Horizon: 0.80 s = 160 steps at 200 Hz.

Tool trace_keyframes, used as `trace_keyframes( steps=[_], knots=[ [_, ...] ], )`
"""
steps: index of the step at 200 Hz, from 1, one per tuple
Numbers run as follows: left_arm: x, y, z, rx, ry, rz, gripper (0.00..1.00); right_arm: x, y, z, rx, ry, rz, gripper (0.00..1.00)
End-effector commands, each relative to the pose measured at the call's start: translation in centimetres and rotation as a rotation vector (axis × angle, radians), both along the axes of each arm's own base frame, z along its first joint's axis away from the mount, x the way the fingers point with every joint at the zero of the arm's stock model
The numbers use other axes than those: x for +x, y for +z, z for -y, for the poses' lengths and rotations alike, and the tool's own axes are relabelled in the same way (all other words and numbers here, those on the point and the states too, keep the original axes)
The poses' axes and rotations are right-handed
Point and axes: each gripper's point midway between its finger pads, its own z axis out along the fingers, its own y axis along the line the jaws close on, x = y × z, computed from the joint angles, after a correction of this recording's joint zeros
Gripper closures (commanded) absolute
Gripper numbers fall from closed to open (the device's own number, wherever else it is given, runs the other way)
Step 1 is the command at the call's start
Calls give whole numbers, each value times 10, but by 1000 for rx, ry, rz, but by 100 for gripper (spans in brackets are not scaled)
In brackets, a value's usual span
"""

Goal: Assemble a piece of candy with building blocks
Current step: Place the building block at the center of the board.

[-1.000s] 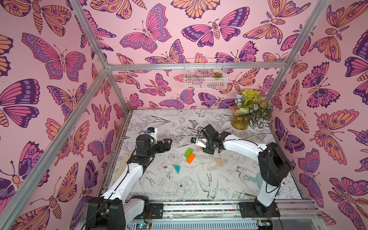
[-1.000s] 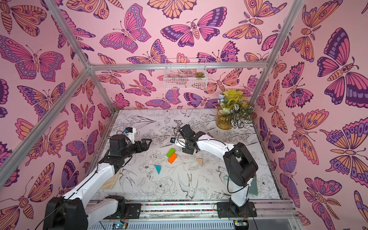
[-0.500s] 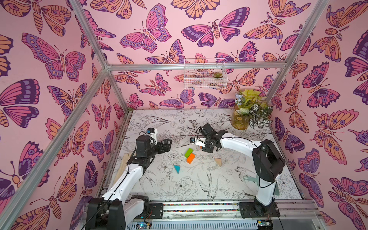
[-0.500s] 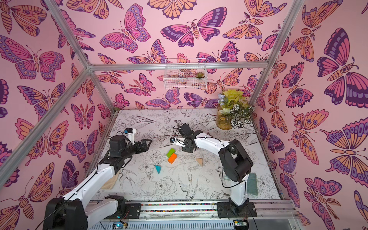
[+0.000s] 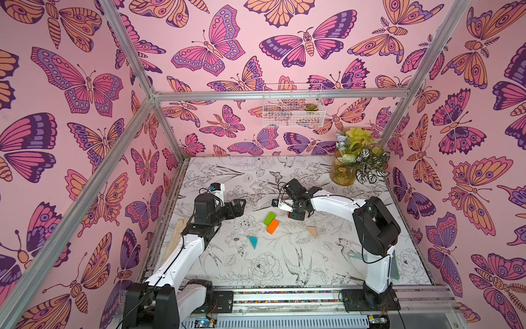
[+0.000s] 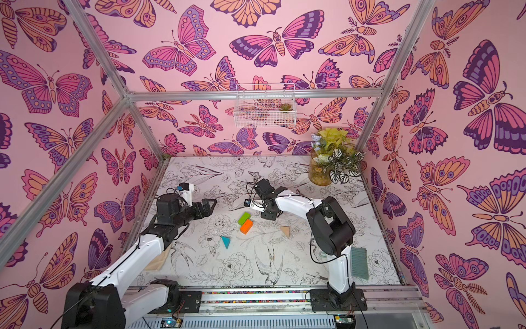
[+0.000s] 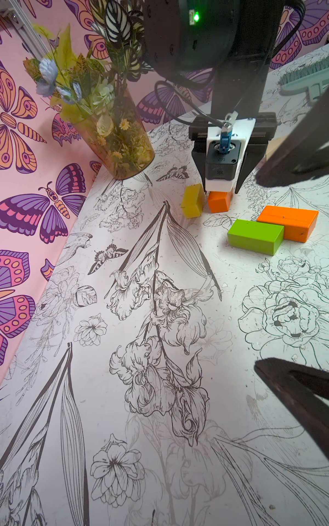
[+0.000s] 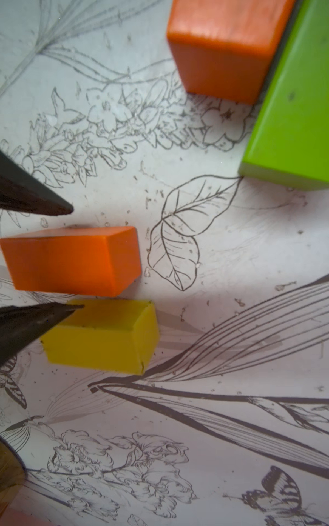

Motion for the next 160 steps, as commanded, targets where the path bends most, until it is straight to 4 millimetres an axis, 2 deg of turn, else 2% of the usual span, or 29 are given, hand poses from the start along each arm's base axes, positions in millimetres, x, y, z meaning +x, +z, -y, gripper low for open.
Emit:
trace_keyframes(
  steps=[1, 28, 32, 34, 36, 37, 38, 53, 84, 131, 160],
  knots=[
    [1, -3, -1, -2, 2, -1, 3, -5, 36, -7, 85, -27, -17, 37],
    [2, -1, -2, 0, 5, 3, 3, -10, 102, -14, 214, -5, 74, 28],
    [2, -1, -2, 1, 7, 3, 3, -10, 109, -14, 229, 1, 96, 21],
    [2, -2, -2, 1, 6, 3, 3, -9, 113, -13, 238, -1, 113, 12],
    [2, -2, -2, 1, 5, 2, 3, -8, 116, -13, 241, -2, 122, 10],
    [3, -2, -1, 1, 4, 3, 3, -7, 119, -12, 247, -4, 137, 2],
    [3, -2, -2, 1, 4, 2, 3, -7, 121, -12, 249, -4, 144, 0],
    [4, -1, 0, -4, -3, 1, 3, -3, 135, -8, 280, 16, 207, 1],
    [7, -1, 3, -21, -12, -3, 4, 16, 129, 4, 331, -15, 162, 1],
    [3, 4, 0, -16, 2, 23, 4, 41, 103, 16, 394, -10, 21, 1],
    [0, 5, -2, -17, 16, 28, 3, 41, 96, 11, 453, 34, -80, 1]
  ],
)
